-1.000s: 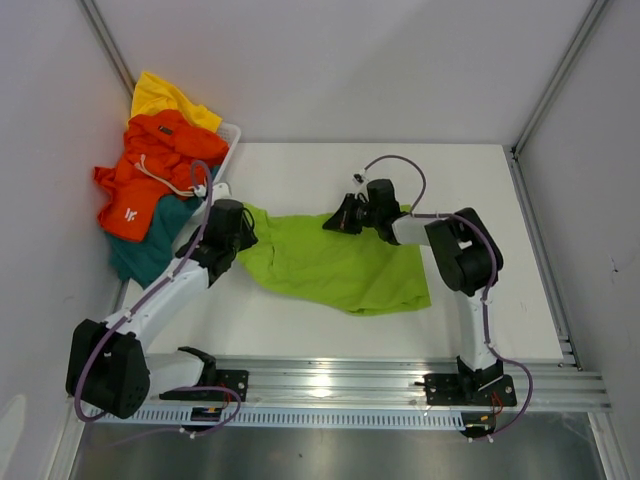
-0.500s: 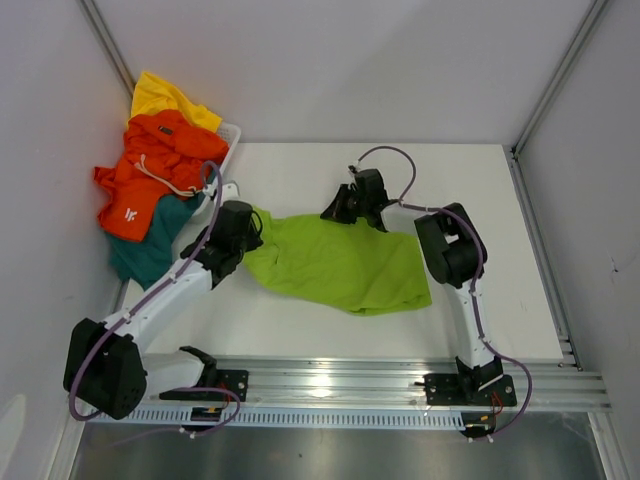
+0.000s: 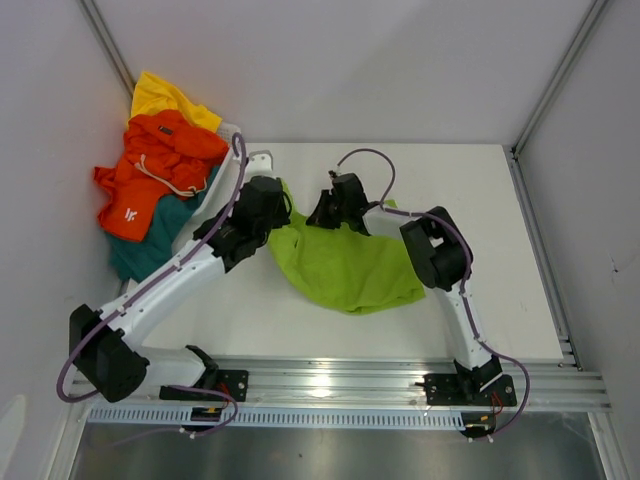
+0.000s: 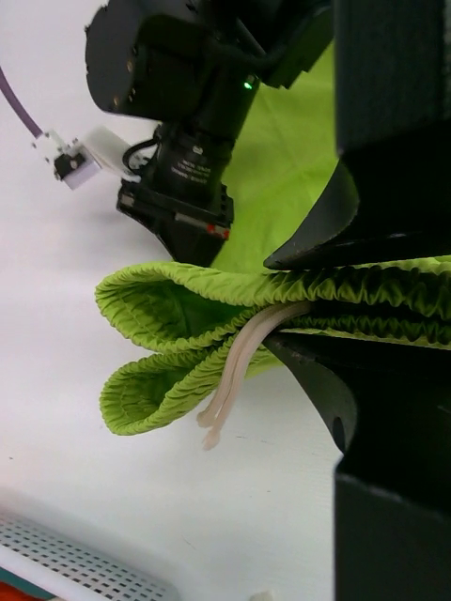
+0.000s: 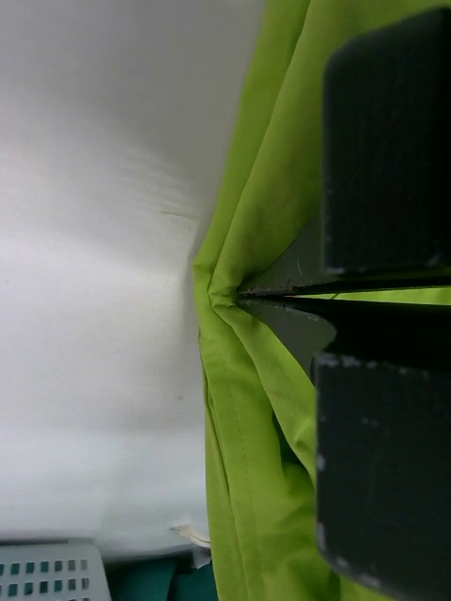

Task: Fold and stack the shorts
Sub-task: Fold the shorts

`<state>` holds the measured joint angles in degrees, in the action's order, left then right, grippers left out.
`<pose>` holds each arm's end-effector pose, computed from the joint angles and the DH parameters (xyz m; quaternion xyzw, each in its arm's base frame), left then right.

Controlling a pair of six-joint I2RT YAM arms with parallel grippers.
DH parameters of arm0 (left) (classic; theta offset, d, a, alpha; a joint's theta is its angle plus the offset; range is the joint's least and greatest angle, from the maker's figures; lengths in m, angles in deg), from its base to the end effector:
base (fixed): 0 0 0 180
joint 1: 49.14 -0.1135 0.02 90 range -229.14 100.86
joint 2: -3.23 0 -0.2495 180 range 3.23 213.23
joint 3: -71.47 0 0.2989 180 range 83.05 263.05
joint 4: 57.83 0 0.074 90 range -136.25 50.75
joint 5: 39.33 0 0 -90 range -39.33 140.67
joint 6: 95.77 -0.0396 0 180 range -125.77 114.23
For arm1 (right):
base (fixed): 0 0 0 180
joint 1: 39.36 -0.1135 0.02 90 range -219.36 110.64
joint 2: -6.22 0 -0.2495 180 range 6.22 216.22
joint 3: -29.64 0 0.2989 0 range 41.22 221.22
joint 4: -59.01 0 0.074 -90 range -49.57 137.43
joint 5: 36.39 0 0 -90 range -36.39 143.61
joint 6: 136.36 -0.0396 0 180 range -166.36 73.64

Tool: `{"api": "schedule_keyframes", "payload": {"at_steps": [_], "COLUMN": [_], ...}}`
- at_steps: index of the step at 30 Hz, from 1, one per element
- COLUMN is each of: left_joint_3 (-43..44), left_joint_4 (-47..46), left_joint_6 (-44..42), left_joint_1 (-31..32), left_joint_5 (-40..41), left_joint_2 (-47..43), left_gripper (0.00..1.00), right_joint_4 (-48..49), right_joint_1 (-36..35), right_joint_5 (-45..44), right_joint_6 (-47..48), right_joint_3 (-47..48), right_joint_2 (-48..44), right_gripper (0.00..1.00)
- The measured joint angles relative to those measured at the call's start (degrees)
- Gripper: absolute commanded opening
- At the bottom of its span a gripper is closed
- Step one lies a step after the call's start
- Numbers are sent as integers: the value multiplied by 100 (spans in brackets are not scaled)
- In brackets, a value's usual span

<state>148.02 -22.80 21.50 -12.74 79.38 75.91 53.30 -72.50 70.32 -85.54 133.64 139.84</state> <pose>0.2825 -0.1847 0.3156 -0.0542 0.8509 -0.0675 0.5182 0.4487 0.3065 0.0817 -0.0203 0.8812 0.3723 0.2906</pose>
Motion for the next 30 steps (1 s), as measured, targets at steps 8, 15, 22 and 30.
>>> {"api": "schedule_keyframes", "payload": {"at_steps": [8,15,22,30], "left_joint_3": [251,251,251,249], "left_joint_4": [409,560,595,629], "left_joint_6": [-44,-39,-39,-39], "left_joint_1": [173,201,262,374], "left_joint_5": [264,372,485,599], "left_joint_2": [398,431,431,413], "left_gripper": [0,0,0,0], "right_joint_4": [92,243,-22,68], "right_joint_1": [31,551,756,-157], "right_joint_5": [111,542,627,404], "right_joint_6": [44,26,299,350], "right_joint_3": [-85,-885,-1869,-3672], "right_joint_2": [-31,-717,-2260,-3003], "right_gripper": [0,0,0,0]}}
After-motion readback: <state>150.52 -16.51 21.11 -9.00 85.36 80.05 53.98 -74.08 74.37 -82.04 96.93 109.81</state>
